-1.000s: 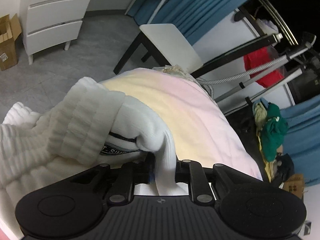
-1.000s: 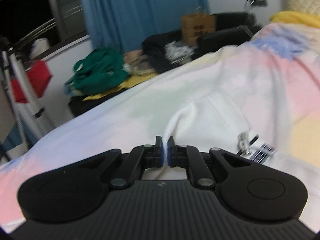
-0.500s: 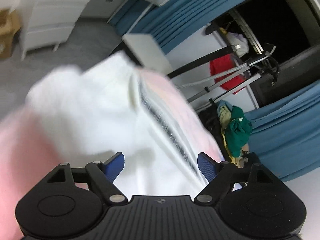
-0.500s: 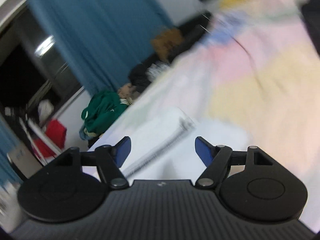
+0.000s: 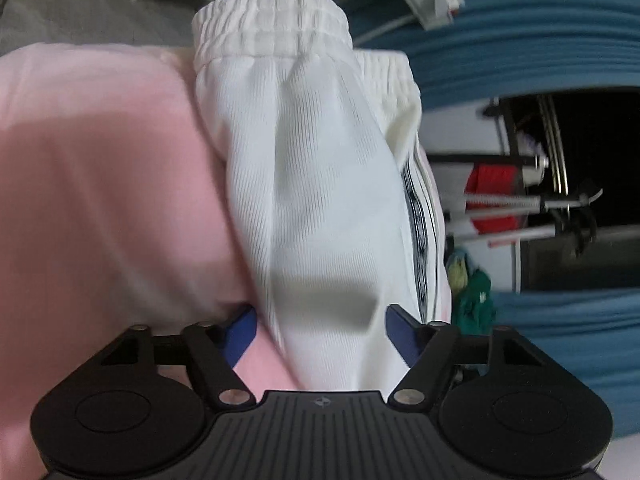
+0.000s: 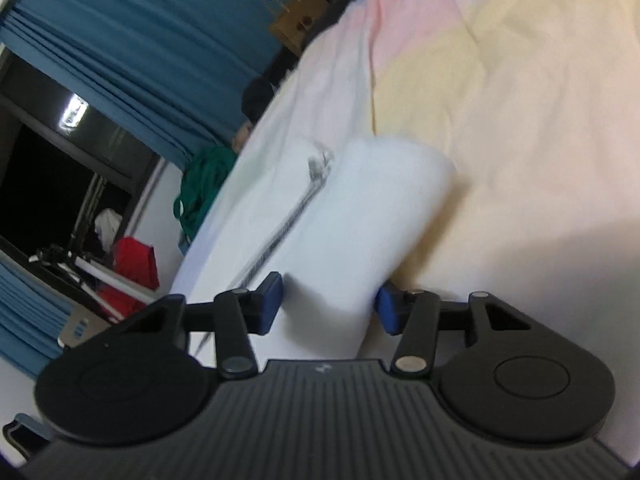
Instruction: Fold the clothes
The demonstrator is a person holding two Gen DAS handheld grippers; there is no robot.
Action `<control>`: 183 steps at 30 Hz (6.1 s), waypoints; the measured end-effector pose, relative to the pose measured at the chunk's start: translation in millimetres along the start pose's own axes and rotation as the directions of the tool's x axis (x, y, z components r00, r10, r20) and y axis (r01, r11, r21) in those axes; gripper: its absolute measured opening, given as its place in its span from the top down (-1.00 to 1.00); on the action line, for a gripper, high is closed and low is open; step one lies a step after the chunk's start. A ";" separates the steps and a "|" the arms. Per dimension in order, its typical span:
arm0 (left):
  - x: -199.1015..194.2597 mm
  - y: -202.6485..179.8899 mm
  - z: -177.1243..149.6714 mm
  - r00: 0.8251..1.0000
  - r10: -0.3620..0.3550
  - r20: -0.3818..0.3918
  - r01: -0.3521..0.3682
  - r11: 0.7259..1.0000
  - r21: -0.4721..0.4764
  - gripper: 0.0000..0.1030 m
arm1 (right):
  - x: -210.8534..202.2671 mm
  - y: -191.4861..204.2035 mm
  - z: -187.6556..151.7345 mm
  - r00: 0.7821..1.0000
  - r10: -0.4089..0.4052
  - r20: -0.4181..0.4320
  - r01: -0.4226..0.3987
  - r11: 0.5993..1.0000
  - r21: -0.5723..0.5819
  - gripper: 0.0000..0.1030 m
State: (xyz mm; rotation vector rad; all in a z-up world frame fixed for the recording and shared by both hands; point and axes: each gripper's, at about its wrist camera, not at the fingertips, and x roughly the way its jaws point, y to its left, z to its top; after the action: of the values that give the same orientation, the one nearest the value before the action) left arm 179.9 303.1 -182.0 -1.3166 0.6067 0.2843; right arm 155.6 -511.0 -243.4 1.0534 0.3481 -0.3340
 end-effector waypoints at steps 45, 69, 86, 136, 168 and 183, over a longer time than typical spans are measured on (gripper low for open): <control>-150.2 32.3 -41.0 0.981 0.192 0.011 -0.191 0.968 0.162 0.57 | -104.8 -26.7 -13.1 0.968 -0.247 0.045 0.246 0.969 0.016 0.39; -210.7 -59.5 -176.2 0.971 0.203 0.127 -0.215 0.511 0.832 -0.79 | -132.3 57.1 -88.6 0.881 -0.453 0.135 0.468 0.877 -0.109 -0.58; 52.6 -238.9 -486.8 0.754 0.159 -0.637 0.655 -0.113 0.747 -0.43 | -142.5 41.0 -80.2 0.862 -0.440 0.253 0.453 0.891 0.006 -0.58; -1.0 -206.0 -394.7 0.961 0.091 -0.261 0.255 0.072 0.964 -0.49 | -113.7 5.0 -45.4 0.982 -0.182 -0.041 0.186 0.972 0.142 -0.62; -121.4 -69.1 -205.7 0.993 0.113 -0.017 -0.055 0.601 0.797 -0.66 | -23.9 -12.9 8.2 0.998 -0.051 0.021 0.050 0.998 0.041 -0.04; -87.9 -85.9 -226.8 0.982 0.119 0.149 -0.186 0.431 0.883 -0.67 | -0.9 -14.5 21.3 0.987 -0.066 0.150 0.074 0.996 -0.050 0.70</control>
State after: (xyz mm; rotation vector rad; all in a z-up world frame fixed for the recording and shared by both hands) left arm 95.9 76.8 -91.1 -0.1831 0.6784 0.1026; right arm 151.1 -536.4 -244.8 0.9570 0.2601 -0.4604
